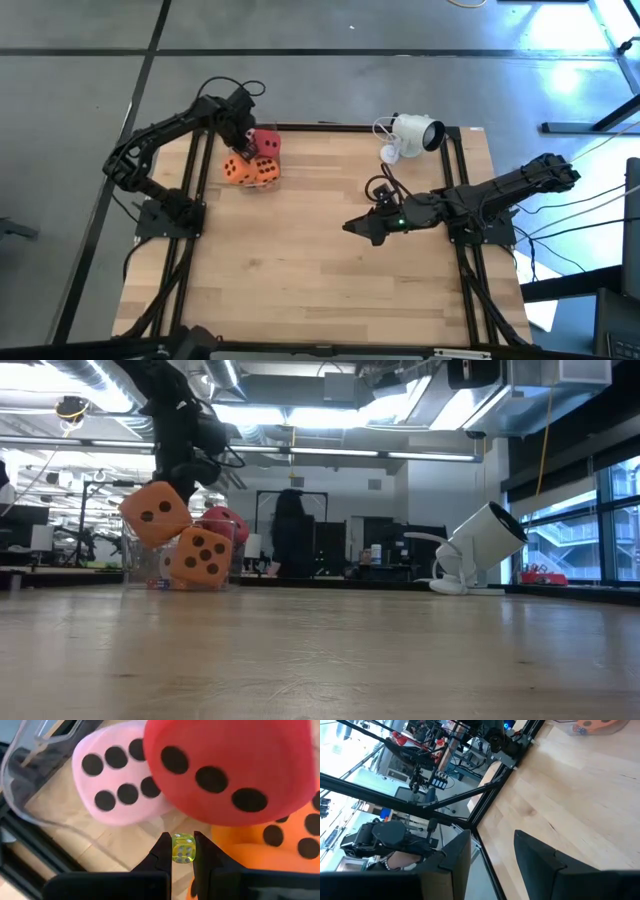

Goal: Pick & Place Dice
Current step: Put the small green dice into the transparent bin

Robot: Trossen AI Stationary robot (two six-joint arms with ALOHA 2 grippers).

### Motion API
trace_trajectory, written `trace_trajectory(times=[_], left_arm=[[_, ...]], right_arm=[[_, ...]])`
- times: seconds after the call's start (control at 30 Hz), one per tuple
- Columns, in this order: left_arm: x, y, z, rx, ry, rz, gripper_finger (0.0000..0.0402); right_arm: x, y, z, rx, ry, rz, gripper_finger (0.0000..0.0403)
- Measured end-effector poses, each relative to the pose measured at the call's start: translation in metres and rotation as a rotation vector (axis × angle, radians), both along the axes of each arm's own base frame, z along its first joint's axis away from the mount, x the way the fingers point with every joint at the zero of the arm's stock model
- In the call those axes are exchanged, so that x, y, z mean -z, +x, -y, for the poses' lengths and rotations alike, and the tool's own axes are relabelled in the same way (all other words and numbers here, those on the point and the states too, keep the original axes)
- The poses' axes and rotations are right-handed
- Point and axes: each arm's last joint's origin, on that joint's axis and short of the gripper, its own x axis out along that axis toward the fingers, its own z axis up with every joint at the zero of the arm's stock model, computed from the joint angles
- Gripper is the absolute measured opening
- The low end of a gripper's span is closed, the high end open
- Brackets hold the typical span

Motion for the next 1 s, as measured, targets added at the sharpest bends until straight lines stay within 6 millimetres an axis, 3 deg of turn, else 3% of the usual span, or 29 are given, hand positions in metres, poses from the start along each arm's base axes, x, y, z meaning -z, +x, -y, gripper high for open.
trace_trajectory(times=[1.0], left_arm=[[-0.0004,0.0023,-0.0007,0.012,-0.005,0.042,0.0019]], right_arm=[[-0.0012,0.0004,-0.0003,-0.004,0.006,0.012,0.0151]])
